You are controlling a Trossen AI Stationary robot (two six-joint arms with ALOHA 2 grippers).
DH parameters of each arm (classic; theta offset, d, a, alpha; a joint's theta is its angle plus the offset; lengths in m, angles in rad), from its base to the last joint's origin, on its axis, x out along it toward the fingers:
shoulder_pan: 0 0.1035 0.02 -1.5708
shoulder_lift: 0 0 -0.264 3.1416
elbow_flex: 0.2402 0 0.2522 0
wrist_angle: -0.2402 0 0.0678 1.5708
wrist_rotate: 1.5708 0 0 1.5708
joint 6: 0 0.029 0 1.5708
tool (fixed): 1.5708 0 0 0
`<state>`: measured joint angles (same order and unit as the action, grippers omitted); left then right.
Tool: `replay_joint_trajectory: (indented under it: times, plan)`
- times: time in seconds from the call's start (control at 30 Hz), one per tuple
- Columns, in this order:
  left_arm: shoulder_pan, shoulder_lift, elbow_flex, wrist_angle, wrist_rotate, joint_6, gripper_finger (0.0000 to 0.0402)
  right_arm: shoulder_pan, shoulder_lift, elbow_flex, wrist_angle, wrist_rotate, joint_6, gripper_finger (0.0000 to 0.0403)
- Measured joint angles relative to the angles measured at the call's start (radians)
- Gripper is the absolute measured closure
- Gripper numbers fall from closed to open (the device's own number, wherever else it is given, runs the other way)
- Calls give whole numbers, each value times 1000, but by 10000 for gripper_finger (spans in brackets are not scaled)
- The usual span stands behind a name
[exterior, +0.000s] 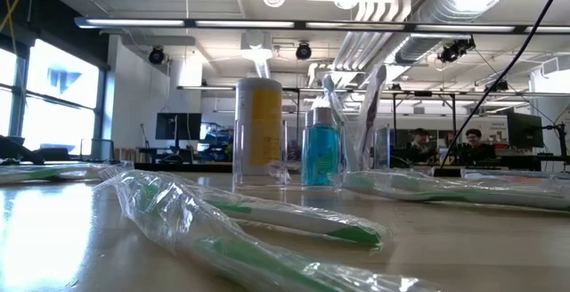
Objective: Pick & Place toothbrushing station
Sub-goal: Put the mouthwash bottle into the transparent organizer
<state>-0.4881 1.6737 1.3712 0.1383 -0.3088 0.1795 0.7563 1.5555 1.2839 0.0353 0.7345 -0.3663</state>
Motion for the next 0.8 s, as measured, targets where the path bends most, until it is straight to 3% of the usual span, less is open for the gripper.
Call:
replay_joint_trajectory:
  times: [0.13, 0.53, 0.8]
  plan:
    - [-3, 0, 0, -3, 0, 30, 342, 0, 0, 0, 0, -1, 7, 296]
    - [-3, 1, 0, 3, 3, 40, 342, 3, -2, 0, -87, -3, 52, 256]
    - [-4, 1, 0, 21, 16, 40, 342, -19, -2, 0, -75, -82, 49, 224]
